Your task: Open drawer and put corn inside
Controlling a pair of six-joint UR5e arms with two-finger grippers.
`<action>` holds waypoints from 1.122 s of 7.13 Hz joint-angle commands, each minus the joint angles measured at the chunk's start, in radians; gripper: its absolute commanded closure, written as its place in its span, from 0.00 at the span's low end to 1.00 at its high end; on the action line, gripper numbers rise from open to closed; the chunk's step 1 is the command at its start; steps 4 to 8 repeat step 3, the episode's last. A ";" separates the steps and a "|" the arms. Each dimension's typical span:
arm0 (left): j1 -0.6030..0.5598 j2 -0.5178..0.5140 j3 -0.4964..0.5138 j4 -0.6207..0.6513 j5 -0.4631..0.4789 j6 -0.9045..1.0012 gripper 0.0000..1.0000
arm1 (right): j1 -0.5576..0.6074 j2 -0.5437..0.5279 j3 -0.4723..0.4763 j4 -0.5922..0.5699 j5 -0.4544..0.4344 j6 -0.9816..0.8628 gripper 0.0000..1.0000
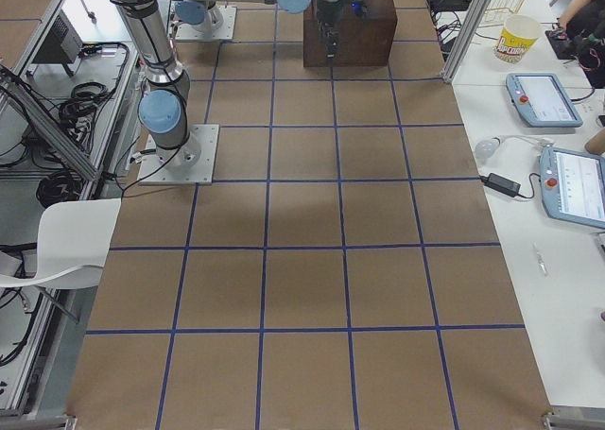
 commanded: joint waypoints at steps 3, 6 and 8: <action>0.000 0.013 -0.004 -0.001 0.001 0.000 0.00 | -0.003 0.000 0.000 0.000 0.000 -0.001 0.00; 0.000 0.013 -0.004 -0.001 0.001 0.000 0.00 | -0.003 0.000 0.000 0.000 0.000 -0.001 0.00; 0.000 0.013 -0.004 -0.001 0.001 0.000 0.00 | -0.003 0.000 0.000 0.000 0.000 -0.001 0.00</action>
